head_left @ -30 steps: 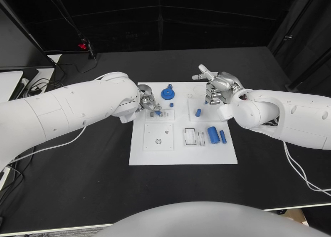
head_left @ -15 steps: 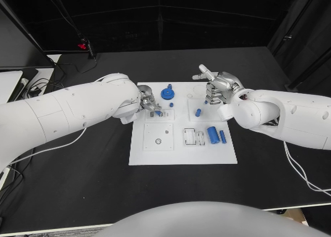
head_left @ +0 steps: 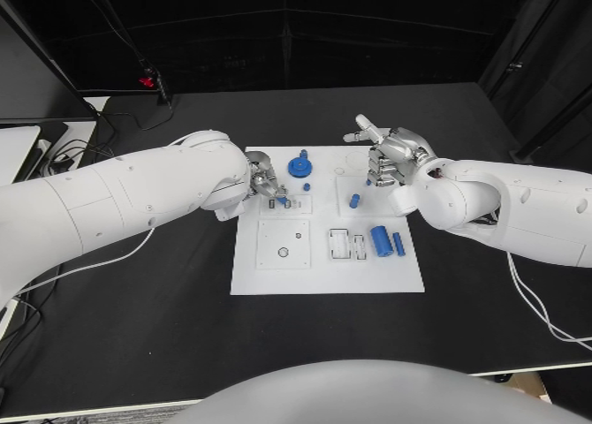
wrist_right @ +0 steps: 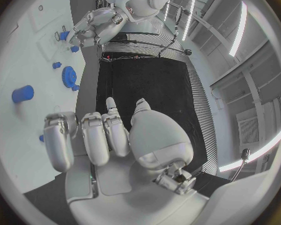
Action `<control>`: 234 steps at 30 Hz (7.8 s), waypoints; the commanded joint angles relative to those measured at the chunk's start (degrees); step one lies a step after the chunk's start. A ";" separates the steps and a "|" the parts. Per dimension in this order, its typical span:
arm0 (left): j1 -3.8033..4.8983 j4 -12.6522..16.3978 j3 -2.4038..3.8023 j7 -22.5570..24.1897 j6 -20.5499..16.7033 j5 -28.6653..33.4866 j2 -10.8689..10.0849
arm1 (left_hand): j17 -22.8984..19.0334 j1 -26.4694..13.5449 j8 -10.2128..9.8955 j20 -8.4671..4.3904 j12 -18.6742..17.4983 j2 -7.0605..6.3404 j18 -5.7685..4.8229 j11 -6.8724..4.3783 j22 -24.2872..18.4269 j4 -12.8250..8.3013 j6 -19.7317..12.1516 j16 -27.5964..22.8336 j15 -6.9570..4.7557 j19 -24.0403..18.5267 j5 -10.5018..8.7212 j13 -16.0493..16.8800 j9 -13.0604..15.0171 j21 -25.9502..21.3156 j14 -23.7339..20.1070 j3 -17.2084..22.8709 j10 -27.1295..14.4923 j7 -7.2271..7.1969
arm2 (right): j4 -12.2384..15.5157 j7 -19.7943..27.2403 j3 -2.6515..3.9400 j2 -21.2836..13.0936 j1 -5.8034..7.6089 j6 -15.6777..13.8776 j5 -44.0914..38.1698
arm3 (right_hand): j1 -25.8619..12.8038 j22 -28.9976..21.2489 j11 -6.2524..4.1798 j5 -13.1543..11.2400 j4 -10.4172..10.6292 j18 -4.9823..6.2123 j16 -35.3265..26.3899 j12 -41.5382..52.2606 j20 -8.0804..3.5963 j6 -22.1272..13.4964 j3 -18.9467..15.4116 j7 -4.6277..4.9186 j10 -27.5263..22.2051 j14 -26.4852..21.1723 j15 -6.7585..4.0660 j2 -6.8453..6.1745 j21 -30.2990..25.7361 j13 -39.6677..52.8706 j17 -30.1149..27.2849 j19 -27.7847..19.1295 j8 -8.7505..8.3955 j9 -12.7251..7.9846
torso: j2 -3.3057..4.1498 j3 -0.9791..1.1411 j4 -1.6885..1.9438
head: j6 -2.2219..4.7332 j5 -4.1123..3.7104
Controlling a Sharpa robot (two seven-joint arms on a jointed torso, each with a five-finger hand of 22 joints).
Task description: Assemble the parts on the task board
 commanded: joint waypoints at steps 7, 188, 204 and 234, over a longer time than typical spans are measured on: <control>-0.35 -0.13 -0.06 -0.93 1.25 -0.38 0.26 | 15.09 -0.15 0.28 0.08 0.15 0.47 -0.37 0.18 15.09 -4.05 0.07 0.05 0.15 5.98 0.21 15.02 1.44 0.18 5.99 4.58 6.08 -0.32 | 0.20 0.64 0.03 -0.07 0.06 0.46 0.04 | 0.05 14.55 0.09 0.29 0.14 -0.04 0.14 0.15 -0.33 -0.45 0.23 3.32 6.06 5.95 -0.13 0.73 -0.24 15.08 15.10 4.85 0.25 -0.09 | 0.00 0.02 0.05 | 0.00 -0.11; -0.94 0.21 -0.06 1.32 -0.78 0.14 -0.06 | 15.09 -23.73 2.66 0.63 0.15 -0.03 -0.37 0.32 15.09 -3.28 -3.02 0.05 0.71 5.98 1.17 15.02 1.94 0.18 5.99 -9.14 6.08 -0.16 | -0.31 0.48 0.03 -0.20 -0.31 0.66 0.06 | 0.02 14.49 0.11 0.35 0.11 -0.01 0.14 0.15 -0.31 -0.66 0.33 3.35 6.06 5.95 -0.11 0.98 -0.32 15.08 15.10 4.75 0.42 -0.11 | 0.01 0.00 -0.05 | -0.49 -0.34; -0.94 0.10 -0.06 1.59 1.06 0.15 0.00 | 15.09 -19.54 1.97 0.55 0.15 0.04 -0.37 0.20 15.09 -3.46 -2.81 0.05 0.63 5.98 2.48 15.02 1.00 0.18 5.99 -7.92 6.08 -0.29 | -0.35 0.47 0.03 -0.22 -0.33 0.61 0.06 | 0.02 14.49 0.11 0.35 0.11 -0.01 0.14 0.15 -0.31 -0.66 0.33 3.35 6.06 5.95 -0.11 0.98 -0.32 15.08 15.10 4.75 0.42 -0.11 | -0.01 0.02 0.01 | -0.46 -0.47; -0.95 0.40 -0.06 1.98 1.96 0.15 -0.13 | 15.09 -10.12 3.19 0.17 0.15 -0.94 -0.37 -0.49 15.09 -4.70 -1.91 0.05 0.10 5.98 4.14 15.02 1.23 0.18 5.99 -5.54 6.08 -1.06 | -0.35 0.42 0.03 -0.36 -0.34 0.54 0.06 | 0.07 14.47 0.12 0.39 0.10 0.00 0.14 0.15 -0.31 -0.70 0.39 3.36 6.06 5.95 -0.11 1.02 -0.35 15.08 15.10 4.72 0.46 -0.12 | 0.02 0.02 0.01 | -0.66 -0.43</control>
